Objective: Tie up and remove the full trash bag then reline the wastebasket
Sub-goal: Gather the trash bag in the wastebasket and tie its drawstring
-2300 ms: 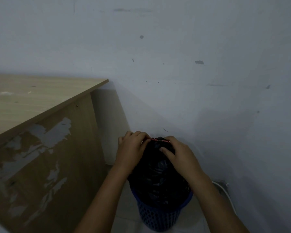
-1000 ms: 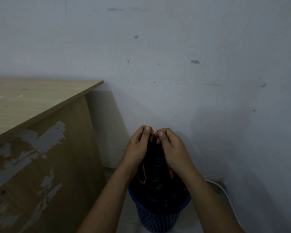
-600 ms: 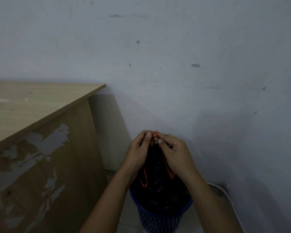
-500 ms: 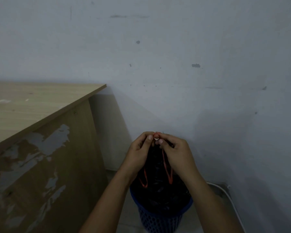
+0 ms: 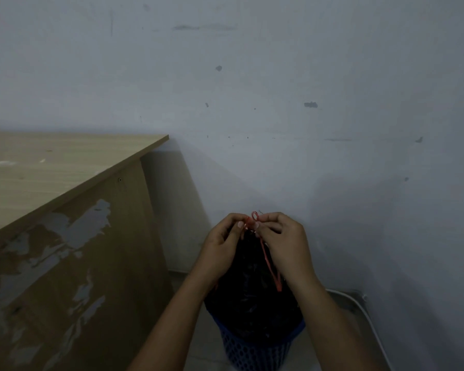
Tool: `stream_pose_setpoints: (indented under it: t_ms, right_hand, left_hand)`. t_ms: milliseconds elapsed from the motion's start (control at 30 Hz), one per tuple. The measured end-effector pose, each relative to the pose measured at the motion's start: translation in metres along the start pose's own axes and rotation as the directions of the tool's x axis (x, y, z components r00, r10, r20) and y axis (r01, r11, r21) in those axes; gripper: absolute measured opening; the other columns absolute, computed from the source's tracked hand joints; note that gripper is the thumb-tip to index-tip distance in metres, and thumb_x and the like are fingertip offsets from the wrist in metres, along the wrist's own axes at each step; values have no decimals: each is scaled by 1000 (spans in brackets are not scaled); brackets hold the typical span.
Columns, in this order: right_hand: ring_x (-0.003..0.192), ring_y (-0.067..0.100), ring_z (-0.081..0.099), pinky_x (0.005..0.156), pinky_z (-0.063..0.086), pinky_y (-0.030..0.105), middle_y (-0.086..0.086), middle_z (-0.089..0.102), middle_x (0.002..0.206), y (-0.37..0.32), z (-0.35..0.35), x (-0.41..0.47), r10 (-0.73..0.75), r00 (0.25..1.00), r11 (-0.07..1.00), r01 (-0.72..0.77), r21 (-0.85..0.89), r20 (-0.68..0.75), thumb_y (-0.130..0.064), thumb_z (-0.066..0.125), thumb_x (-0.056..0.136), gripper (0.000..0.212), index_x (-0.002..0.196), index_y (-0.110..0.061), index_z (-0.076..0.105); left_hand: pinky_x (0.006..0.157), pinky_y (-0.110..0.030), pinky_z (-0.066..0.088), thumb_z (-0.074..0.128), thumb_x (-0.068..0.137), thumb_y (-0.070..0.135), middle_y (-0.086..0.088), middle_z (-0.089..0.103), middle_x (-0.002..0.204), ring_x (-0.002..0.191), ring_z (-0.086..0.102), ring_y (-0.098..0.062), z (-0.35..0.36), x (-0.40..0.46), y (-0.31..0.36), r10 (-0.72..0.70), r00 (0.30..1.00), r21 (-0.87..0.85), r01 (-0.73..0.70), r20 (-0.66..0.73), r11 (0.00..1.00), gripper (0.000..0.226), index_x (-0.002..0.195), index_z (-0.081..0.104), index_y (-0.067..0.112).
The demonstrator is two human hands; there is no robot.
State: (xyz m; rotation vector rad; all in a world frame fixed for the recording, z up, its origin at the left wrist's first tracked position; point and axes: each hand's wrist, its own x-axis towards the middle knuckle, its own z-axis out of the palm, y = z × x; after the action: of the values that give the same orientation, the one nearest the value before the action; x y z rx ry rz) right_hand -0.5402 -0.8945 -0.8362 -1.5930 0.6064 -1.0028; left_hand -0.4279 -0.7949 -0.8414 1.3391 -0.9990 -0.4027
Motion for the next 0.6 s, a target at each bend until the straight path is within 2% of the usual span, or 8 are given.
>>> stream_pose_setpoints:
  t_ms: [33, 100, 200, 267, 333, 433, 533, 600]
  right_hand:
    - [84, 13, 79, 81, 63, 36, -3, 82, 86, 0, 0, -1, -6, 1000, 1000, 6, 16, 4, -18, 78, 96, 3, 96, -21, 79]
    - [88, 12, 79, 83, 63, 34, -4, 83, 90, -1, 1, -3, -22, 1000, 999, 21, 40, 12, -18, 76, 98, 8, 99, -22, 83]
    - [92, 10, 79, 86, 63, 33, -7, 83, 92, 2, 3, -4, -30, 1000, 999, 30, 24, -5, -15, 73, 100, 15, 102, -25, 84]
    - [90, 11, 79, 86, 63, 34, -5, 83, 90, 5, 4, -3, -3, 1000, 999, 4, 47, -30, -15, 74, 99, 14, 107, -24, 80]
    - [87, 13, 79, 84, 64, 37, -2, 83, 88, 5, 3, -1, 39, 998, 996, -35, 86, -52, -18, 78, 96, 13, 108, -21, 74]
    - [86, 19, 80, 83, 64, 38, 3, 82, 86, 4, 3, -1, 48, 998, 990, -42, 134, -41, -20, 81, 95, 5, 98, -16, 79]
    - [87, 19, 80, 83, 63, 37, 3, 82, 86, 6, 3, 0, 16, 999, 993, -11, 120, -41, -15, 80, 94, 4, 95, -17, 83]
    - [89, 19, 80, 87, 64, 39, 3, 83, 88, 8, 2, 0, 11, 999, 993, -7, 120, -37, -13, 80, 94, 5, 96, -15, 84]
  left_hand:
    - [77, -20, 49, 47, 111, 12, -3, 68, 86, 83, 61, -8, 2, 0, -1, 5, 1000, -3, -5, -3, 1000, 23, 110, 69, 9]
    - [86, -22, 51, 46, 112, 14, -12, 71, 100, 94, 65, -10, 4, -1, -1, 12, 1000, -21, -12, 18, 1000, 23, 113, 68, 8]
    - [97, -21, 50, 43, 113, 20, 0, 73, 117, 115, 68, -11, 2, -3, 0, 23, 997, -6, -22, 75, 1000, 26, 125, 66, 13]
    - [101, -18, 48, 41, 114, 21, 5, 72, 124, 122, 66, -10, 0, -4, 0, 29, 995, 13, -30, 101, 999, 30, 133, 64, 17]
    - [98, -18, 49, 40, 114, 18, 8, 73, 117, 116, 67, -9, -1, -4, -2, 37, 994, 30, -40, 102, 999, 30, 132, 64, 18]
    - [90, -21, 48, 41, 113, 14, 6, 62, 93, 95, 61, -9, -1, -2, -7, 26, 996, 19, -28, 81, 999, 27, 122, 67, 13]
    - [88, -25, 48, 45, 113, 16, -2, 55, 90, 92, 58, -13, -1, -1, -9, 32, 997, 15, -33, 66, 999, 18, 121, 61, 16]
    - [87, -29, 49, 46, 112, 20, -4, 56, 90, 91, 57, -16, -2, -1, -10, 23, 996, -17, -22, 90, 1000, 12, 124, 49, 21]
